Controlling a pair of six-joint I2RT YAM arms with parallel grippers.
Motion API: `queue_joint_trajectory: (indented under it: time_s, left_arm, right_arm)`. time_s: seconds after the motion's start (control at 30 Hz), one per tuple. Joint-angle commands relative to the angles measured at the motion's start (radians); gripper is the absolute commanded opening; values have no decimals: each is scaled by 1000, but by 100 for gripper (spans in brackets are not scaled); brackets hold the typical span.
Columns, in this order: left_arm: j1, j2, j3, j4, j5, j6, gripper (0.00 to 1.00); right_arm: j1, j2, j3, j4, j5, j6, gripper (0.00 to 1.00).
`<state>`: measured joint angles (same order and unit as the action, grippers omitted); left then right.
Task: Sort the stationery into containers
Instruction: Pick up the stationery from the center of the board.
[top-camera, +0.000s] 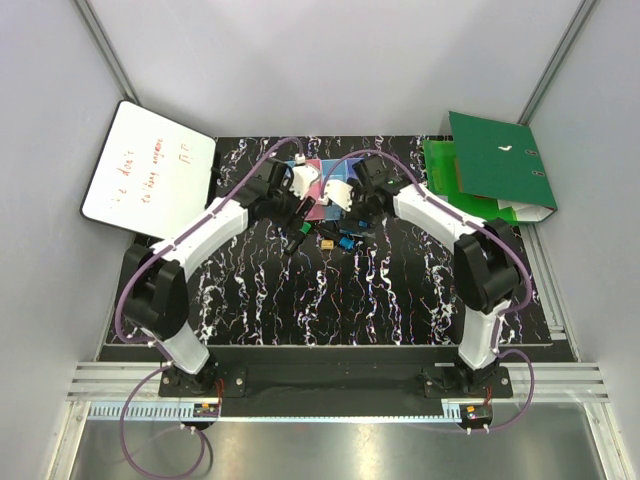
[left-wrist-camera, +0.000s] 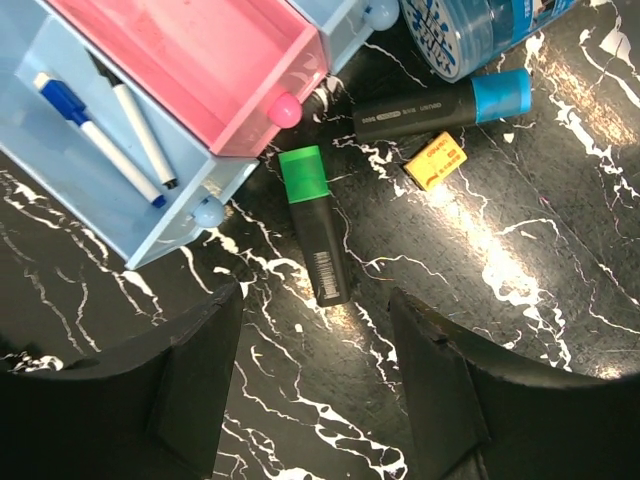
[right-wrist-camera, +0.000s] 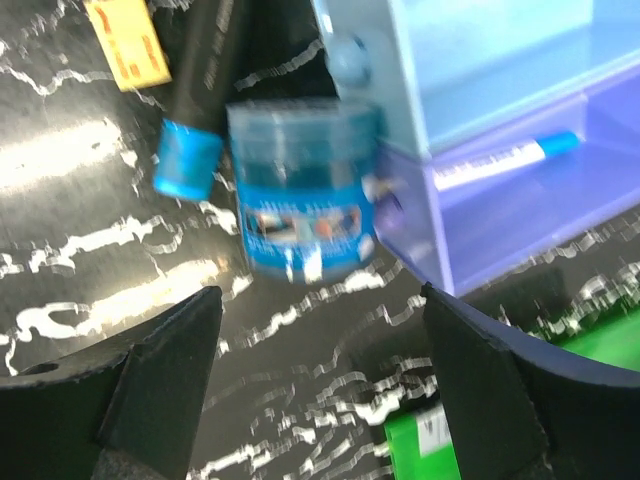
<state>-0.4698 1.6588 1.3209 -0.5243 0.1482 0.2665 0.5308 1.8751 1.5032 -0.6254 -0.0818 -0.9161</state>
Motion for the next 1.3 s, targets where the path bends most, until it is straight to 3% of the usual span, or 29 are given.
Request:
queue_joint_trajectory:
  time_s: [0.0, 0.53, 1.27]
  left_arm:
    - [20, -80, -11, 35, -27, 22, 65]
    - [145, -160, -14, 4, 7, 45, 65]
    - [172, -153, -11, -32, 31, 62, 65]
  right_arm:
    - [26, 50, 64, 9, -55, 3, 89]
    - [40, 154, 78, 46, -52, 5, 89]
    - [-31, 174, -4, 142, -30, 29, 84]
